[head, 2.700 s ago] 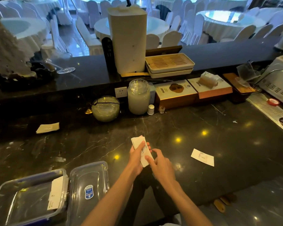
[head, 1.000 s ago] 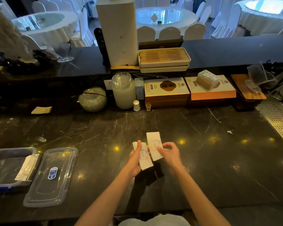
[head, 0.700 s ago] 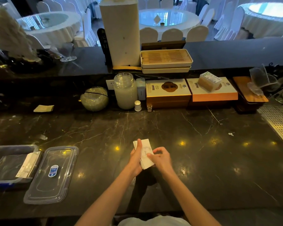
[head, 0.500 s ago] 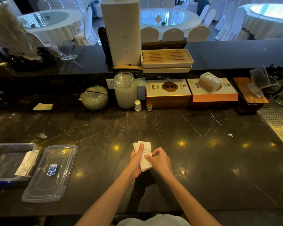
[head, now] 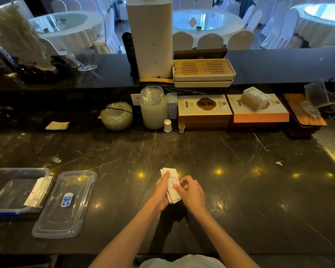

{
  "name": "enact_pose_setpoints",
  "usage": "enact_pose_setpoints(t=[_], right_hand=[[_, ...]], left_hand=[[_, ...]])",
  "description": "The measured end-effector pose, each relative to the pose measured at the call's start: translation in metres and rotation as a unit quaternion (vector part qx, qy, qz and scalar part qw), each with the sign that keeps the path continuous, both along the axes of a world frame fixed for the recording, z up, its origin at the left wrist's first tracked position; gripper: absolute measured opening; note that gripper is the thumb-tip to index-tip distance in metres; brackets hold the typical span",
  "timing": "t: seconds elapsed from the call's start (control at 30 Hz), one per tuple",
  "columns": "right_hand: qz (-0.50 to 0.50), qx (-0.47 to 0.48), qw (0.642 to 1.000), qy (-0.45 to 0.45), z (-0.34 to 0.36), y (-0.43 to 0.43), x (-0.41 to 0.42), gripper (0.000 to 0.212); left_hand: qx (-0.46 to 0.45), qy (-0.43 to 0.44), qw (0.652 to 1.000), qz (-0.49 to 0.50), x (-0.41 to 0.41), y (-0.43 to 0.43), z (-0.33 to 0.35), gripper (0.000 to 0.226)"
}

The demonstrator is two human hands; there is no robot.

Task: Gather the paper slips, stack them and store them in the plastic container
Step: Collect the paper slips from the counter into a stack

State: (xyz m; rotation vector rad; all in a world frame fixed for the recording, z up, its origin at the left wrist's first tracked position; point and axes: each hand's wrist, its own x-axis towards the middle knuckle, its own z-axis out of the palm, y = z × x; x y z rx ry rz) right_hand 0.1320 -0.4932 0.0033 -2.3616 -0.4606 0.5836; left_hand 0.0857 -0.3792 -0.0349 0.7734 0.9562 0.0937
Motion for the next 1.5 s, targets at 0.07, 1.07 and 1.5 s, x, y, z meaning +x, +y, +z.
enact_pose_setpoints(t=[0.07,1.07,1.5], right_hand=[[0.005,-0.002,1.0,0.006,-0.001,0.001,0.001,0.027],[0.046,0.145,0.845,0.513,0.02,0.075,-0.08,0.026],[-0.147,0.275,0.657,0.686,0.054,0.208,-0.166,0.044]], left_hand=[[-0.016,-0.009,1.0,0.009,0.0,0.003,0.0,0.046],[0.097,-0.098,0.971,0.193,-0.114,0.07,0.028,0.033],[0.264,-0.079,0.946,0.169,-0.177,0.193,0.067,0.061]])
